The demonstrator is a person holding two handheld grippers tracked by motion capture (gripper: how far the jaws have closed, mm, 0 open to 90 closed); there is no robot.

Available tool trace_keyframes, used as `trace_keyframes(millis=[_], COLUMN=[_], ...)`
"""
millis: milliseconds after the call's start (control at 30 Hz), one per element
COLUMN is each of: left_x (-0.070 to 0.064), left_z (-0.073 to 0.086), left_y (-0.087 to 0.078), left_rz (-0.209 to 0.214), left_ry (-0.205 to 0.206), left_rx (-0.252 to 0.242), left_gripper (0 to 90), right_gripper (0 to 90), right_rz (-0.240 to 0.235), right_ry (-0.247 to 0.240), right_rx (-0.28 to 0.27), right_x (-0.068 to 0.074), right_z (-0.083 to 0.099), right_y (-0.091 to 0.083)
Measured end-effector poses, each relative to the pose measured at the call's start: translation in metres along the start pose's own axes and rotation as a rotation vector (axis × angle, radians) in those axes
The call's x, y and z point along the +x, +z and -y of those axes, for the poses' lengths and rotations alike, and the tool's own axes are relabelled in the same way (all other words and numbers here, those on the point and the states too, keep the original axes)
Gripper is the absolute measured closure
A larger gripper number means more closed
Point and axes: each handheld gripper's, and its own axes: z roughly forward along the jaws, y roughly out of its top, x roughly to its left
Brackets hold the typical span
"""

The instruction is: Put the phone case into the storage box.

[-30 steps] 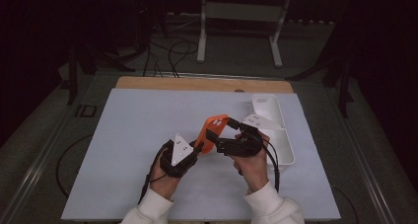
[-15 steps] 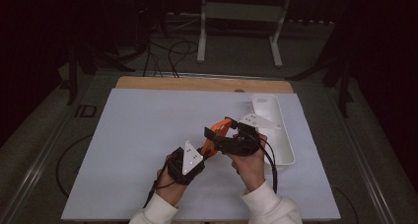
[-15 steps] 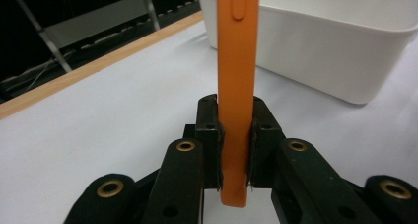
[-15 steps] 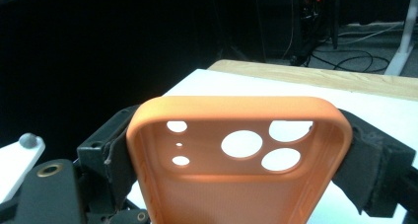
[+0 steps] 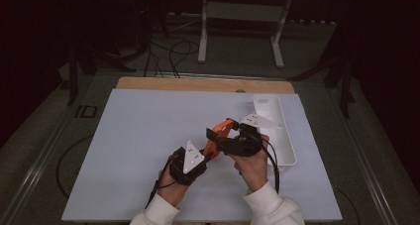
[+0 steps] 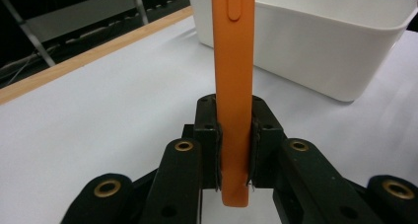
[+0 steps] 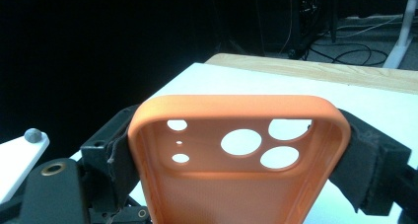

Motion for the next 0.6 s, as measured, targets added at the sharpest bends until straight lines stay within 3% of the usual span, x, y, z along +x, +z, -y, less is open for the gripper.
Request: trace_keyframes(millis=[233, 333, 400, 567, 600], left_x=[0.001, 0.002, 0.005, 0.010, 0.012], left_z=[0.000, -0.001, -0.001, -0.002, -0.002], left_y=[-0.001, -0.001, -0.001, -0.001, -0.001], left_rz=[0.016, 0.020, 0.023, -0.006, -0.010], left_ry=[0.004, -0.004, -0.034, -0.106, -0.112], left_rx=[-0.008, -0.005, -0.006, -0.007, -0.008], left_gripper=[77.7, 72.1, 63.5, 21.5, 16.6], right_gripper=[16.2, 16.2, 16.2, 16.2, 16.2], right_rz=[-0.006, 0.002, 0.004, 0.008, 0.006], right_ry=[0.002, -0.006, -0.003, 0.001, 0.001], right_rx=[-0.004, -0.005, -0.007, -0.010, -0.010], right_x=[-0.001, -0.001, -0.002, -0.003, -0.003], right_z=[0.000, 0.000, 0.000, 0.000, 0.000], right_y=[0.000, 0.000, 0.000, -0.001, -0.001])
